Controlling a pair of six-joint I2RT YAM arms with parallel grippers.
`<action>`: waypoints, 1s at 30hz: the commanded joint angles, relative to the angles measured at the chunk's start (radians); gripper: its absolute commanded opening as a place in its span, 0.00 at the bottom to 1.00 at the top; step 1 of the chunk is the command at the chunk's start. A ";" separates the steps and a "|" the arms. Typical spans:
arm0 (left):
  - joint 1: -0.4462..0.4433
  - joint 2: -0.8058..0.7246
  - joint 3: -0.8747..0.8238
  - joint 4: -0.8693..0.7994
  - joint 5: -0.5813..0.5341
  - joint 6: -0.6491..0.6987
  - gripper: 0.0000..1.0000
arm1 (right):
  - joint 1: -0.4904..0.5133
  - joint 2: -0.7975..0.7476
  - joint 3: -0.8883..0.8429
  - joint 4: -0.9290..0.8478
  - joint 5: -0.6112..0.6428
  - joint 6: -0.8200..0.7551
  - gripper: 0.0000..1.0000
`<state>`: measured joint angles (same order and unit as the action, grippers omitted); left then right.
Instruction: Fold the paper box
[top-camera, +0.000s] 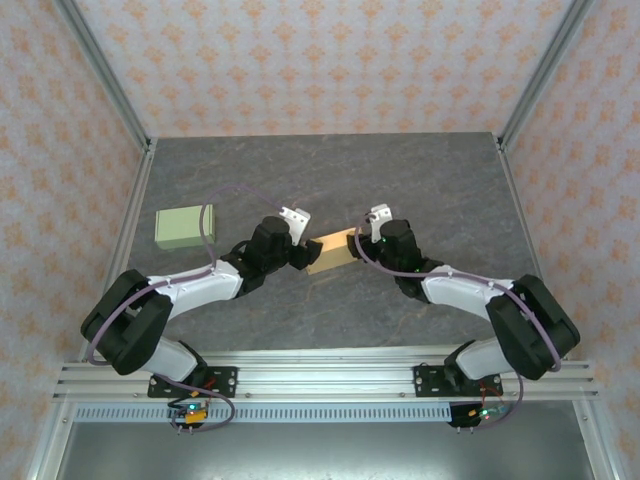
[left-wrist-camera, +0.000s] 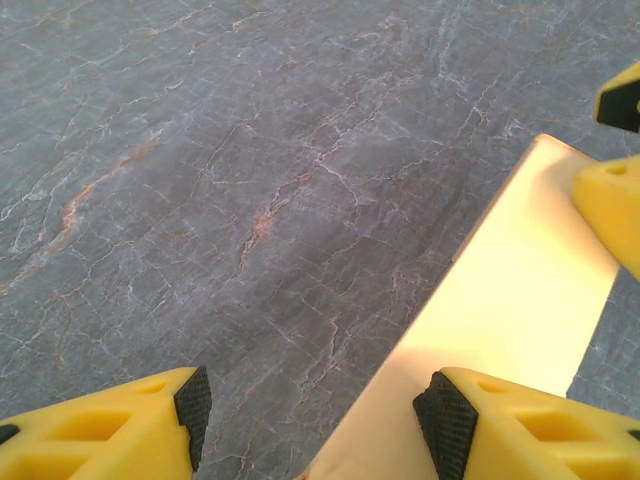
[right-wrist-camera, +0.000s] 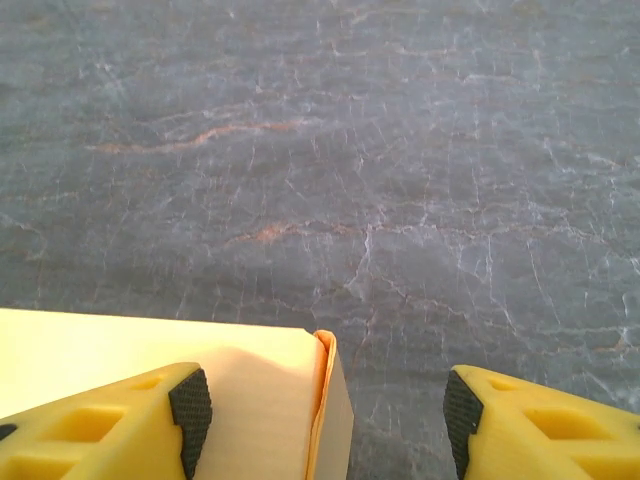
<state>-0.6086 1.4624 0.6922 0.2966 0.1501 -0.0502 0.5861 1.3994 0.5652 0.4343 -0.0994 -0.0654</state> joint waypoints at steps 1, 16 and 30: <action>-0.005 0.033 -0.026 -0.051 0.012 0.041 0.63 | -0.003 -0.009 -0.038 -0.053 -0.031 -0.045 0.66; 0.001 0.034 0.024 -0.059 0.060 0.051 0.64 | -0.005 0.113 -0.003 0.192 -0.041 -0.063 0.69; 0.029 -0.050 0.047 -0.146 0.068 0.007 0.67 | -0.004 0.159 -0.005 0.199 -0.071 -0.059 0.69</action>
<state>-0.5865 1.3769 0.7609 0.1787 0.2459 -0.0284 0.5816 1.5345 0.5674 0.6849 -0.1577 -0.1131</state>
